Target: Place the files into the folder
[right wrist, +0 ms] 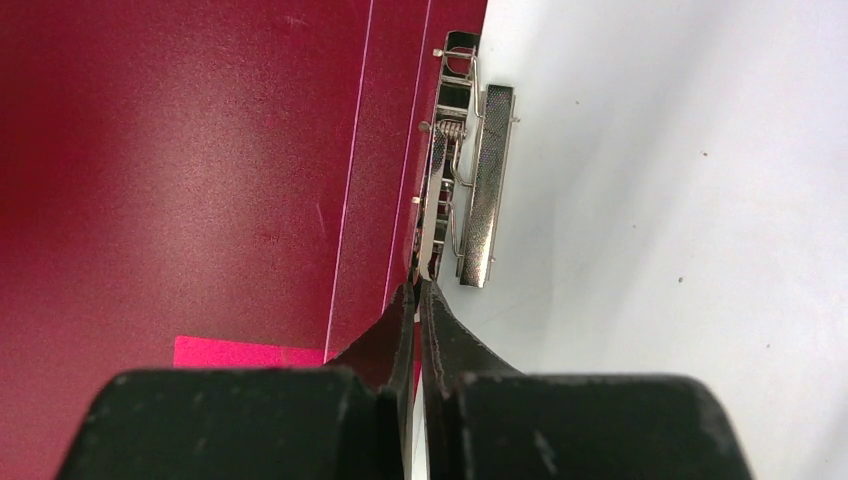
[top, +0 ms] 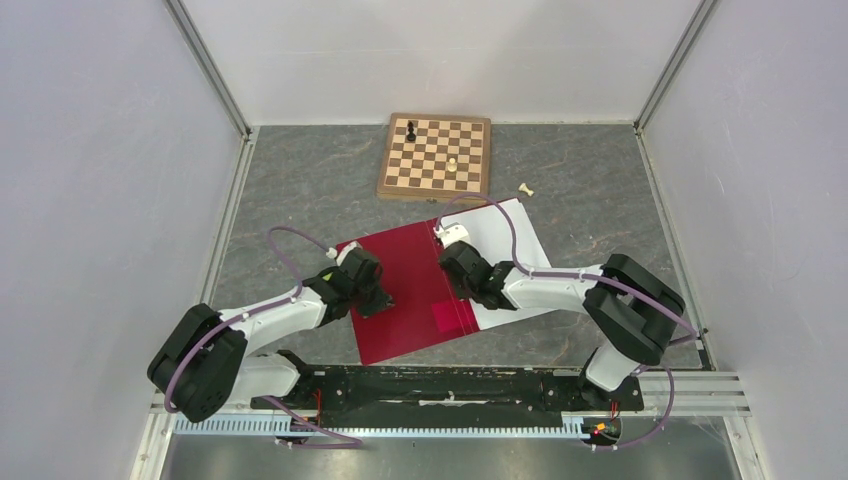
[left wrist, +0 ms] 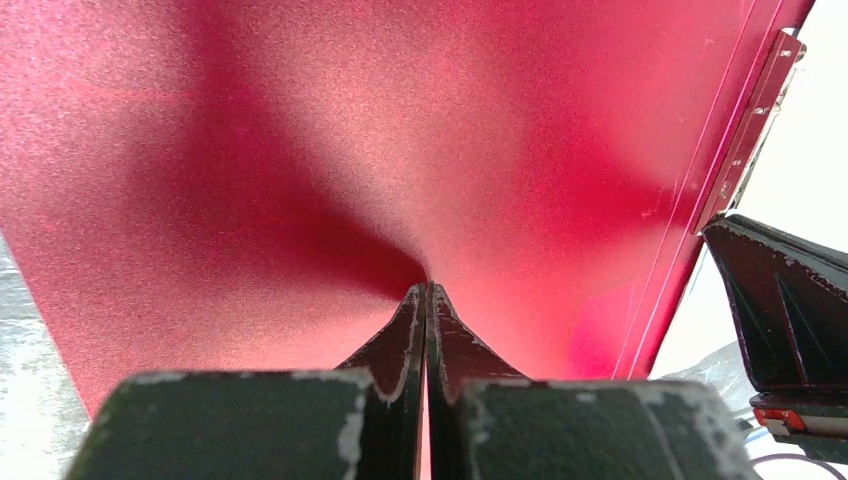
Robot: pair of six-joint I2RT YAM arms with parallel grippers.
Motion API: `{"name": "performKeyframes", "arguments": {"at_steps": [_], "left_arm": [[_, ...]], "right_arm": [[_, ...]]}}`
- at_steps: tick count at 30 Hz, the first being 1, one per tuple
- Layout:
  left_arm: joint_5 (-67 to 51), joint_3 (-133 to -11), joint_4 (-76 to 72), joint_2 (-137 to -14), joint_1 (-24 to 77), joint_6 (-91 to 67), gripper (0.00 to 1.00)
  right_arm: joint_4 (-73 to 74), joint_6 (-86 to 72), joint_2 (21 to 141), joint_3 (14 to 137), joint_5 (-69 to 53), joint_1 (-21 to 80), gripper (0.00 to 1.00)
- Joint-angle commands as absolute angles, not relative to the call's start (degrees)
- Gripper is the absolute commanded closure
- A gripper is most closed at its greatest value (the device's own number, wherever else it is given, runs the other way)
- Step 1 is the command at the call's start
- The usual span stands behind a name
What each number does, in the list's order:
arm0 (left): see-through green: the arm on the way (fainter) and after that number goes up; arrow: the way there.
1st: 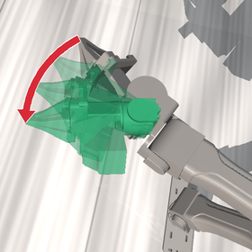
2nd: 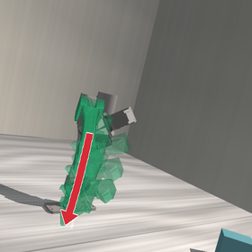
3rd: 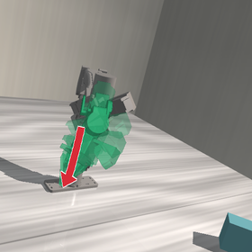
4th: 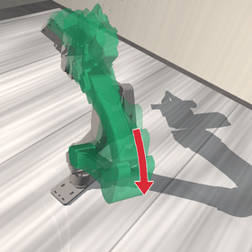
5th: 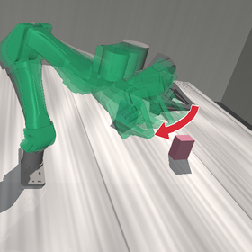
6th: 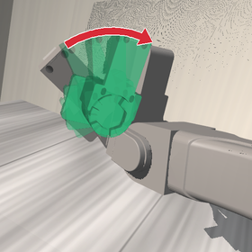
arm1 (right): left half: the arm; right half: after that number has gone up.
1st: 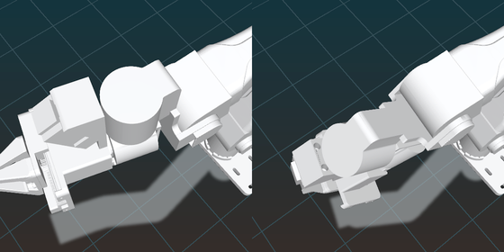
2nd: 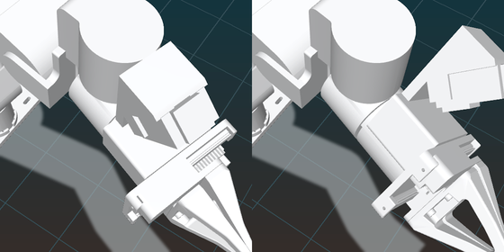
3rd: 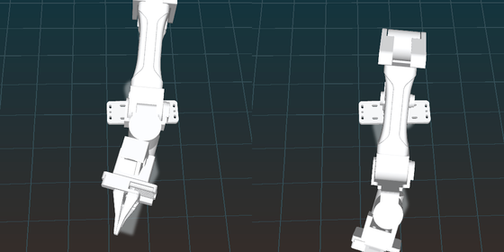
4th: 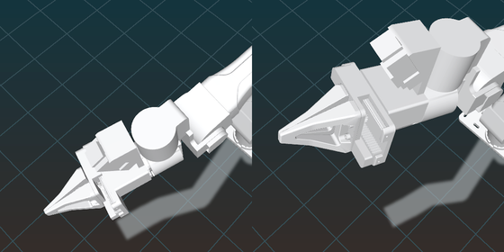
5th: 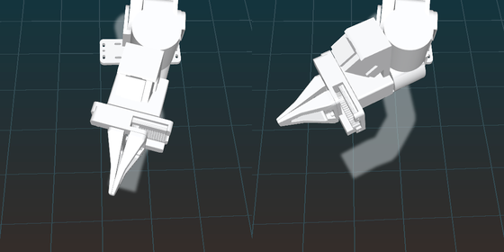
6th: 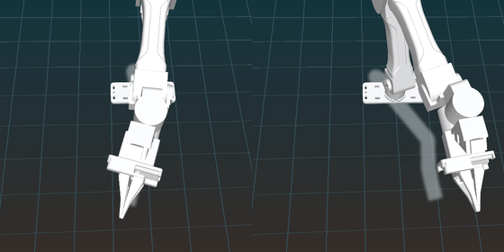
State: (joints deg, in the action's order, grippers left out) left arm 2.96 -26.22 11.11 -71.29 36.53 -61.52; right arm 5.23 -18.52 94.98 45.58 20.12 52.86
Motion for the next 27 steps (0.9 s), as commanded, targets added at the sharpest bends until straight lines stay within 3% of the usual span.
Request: {"name": "performKeyframes", "arguments": {"at_steps": [1,27], "left_arm": [[5.4,-22.9,16.9,-73.5,37.7,-62.9,0.98],[5.0,-22.9,16.4,-72.0,40.7,-63.8,0.98]], "right_arm": [[21.8,-21.4,104.9,40.9,17.2,52.8,1.0],[28.9,-18.8,107.9,43.7,13.4,57.6,1.0]]}}
